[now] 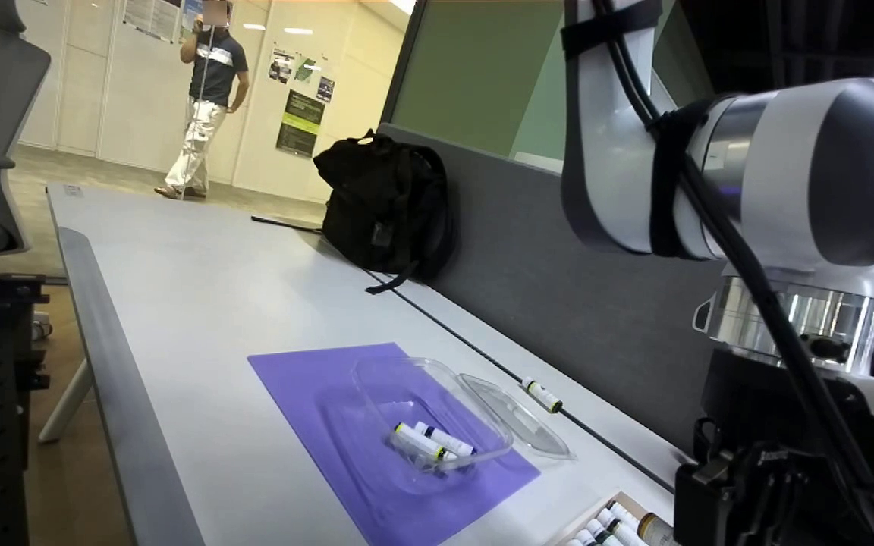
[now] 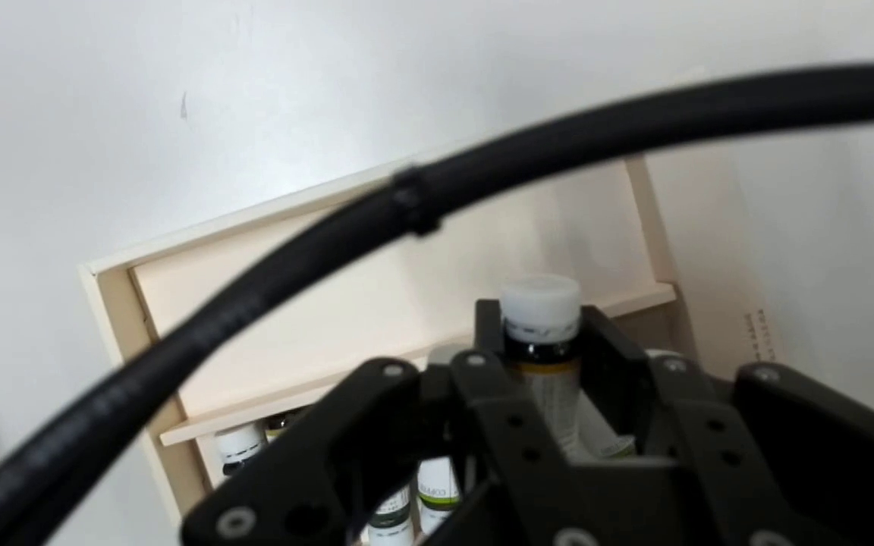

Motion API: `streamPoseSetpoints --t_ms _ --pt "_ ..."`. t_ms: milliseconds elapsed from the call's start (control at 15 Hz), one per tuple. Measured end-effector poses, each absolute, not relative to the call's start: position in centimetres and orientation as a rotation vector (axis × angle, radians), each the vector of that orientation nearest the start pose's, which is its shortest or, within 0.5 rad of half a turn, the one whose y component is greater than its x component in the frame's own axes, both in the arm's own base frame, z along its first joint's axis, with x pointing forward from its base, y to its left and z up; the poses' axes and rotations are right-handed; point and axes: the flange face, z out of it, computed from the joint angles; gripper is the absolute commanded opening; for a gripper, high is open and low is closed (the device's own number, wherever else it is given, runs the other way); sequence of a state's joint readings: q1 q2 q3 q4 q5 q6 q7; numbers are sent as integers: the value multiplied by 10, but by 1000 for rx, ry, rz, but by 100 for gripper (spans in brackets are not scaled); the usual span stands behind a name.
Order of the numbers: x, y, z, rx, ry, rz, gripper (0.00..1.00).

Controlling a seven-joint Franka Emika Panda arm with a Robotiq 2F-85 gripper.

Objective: Remove one bottle from the container and place it on the right side of the tray

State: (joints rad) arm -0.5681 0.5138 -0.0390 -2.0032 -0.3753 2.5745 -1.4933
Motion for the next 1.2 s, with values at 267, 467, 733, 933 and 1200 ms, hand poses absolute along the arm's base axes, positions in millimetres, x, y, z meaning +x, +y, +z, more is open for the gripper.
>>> streamPoseSetpoints --t_ms 267,467,733,933,1200 --pt "506 -347 197 -2724 -1886 301 7" --pt "504 -354 189 -2731 -1931 269 7" --pt "499 -365 172 -2723 -1969 200 7" --pt "493 -374 160 -2720 -1981 166 7" --pt "489 -387 150 -2715 -1993 131 7"
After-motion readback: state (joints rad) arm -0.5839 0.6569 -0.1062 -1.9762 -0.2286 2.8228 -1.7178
